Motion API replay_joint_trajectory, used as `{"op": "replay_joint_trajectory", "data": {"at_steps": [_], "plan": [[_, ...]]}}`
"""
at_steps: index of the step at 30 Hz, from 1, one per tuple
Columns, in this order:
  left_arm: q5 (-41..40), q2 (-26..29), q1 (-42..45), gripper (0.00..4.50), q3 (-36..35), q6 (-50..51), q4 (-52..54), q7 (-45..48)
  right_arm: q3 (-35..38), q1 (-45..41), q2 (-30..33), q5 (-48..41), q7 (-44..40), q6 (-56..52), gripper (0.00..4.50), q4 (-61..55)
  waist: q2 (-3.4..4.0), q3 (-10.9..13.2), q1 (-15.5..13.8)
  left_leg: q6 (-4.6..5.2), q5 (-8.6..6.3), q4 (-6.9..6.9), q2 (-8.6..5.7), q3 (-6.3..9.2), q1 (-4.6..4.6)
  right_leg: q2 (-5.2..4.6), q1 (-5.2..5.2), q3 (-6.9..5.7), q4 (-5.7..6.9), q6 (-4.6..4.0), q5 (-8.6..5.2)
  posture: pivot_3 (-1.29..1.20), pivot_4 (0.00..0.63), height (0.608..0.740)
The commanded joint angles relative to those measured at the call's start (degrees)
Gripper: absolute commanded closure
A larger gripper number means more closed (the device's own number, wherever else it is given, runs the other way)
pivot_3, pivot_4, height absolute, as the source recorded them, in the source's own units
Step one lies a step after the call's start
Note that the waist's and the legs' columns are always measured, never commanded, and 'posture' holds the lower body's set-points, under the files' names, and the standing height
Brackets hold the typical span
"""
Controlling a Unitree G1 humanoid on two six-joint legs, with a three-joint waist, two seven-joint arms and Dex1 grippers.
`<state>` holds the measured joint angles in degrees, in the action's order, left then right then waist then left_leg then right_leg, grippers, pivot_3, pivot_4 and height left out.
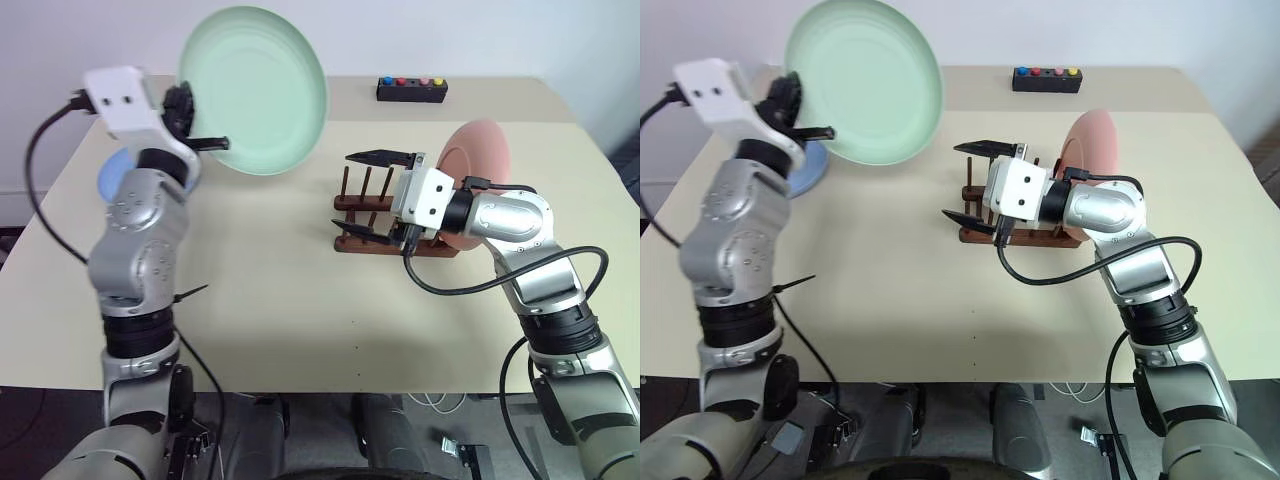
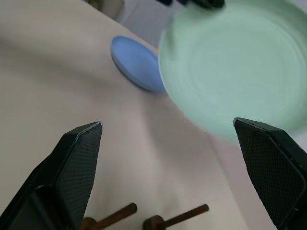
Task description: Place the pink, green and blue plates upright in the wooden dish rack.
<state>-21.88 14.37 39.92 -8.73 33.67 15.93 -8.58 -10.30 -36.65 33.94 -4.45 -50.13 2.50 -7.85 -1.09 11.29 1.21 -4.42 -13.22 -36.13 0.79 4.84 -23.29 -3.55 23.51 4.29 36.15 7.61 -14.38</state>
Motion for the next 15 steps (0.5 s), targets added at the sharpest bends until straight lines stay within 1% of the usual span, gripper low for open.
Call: {"op": "replay_joint_trajectory", "data": {"at_steps": [1, 6, 10, 15], "plan": [[1.2, -2.1, 4.0, 4.46, 1.2, 1.5, 2.9, -1.9, -1.5, -2.1, -0.9, 4.9, 2.2, 3.9, 0.00, 1.0, -0.01, 0.0, 0.0, 0.00, 0.00, -0.01, 0.00, 0.00, 0.00, 0.00, 0.00, 0.00, 0.00, 0.00, 0.00, 0.00, 0.150, 0.730], [0.8, -3.7, 5.5, 4.46, 1.8, 4.2, 4.0, -0.9, -2.8, -3.4, -1.8, 10.1, 5.0, 7.4, 0.00, 3.5, 0.00, 0.0, -0.1, -0.02, 0.01, 0.00, 0.00, 0.00, 0.01, 0.00, -0.01, 0.00, -0.01, -0.01, 0.00, 0.00, 0.150, 0.730], [0.4, -4.8, 6.0, 4.46, 3.1, 6.9, 5.4, -0.1, -3.2, -5.4, -2.3, 15.8, 9.3, 11.0, 0.00, 6.4, -0.01, 0.0, -0.2, -0.03, 0.02, -0.04, -0.01, 0.00, 0.00, -0.01, -0.02, 0.00, -0.01, -0.01, 0.00, 0.00, 0.150, 0.730], [0.6, -6.0, 5.8, 4.46, 3.4, 8.6, 6.4, 0.3, -3.3, -6.9, -2.5, 18.5, 11.5, 12.4, 0.00, 9.0, -0.01, 0.0, -0.2, -0.04, 0.03, -0.03, -0.02, -0.01, 0.00, -0.01, -0.03, 0.00, -0.02, -0.01, 0.00, 0.00, 0.150, 0.730]]}}
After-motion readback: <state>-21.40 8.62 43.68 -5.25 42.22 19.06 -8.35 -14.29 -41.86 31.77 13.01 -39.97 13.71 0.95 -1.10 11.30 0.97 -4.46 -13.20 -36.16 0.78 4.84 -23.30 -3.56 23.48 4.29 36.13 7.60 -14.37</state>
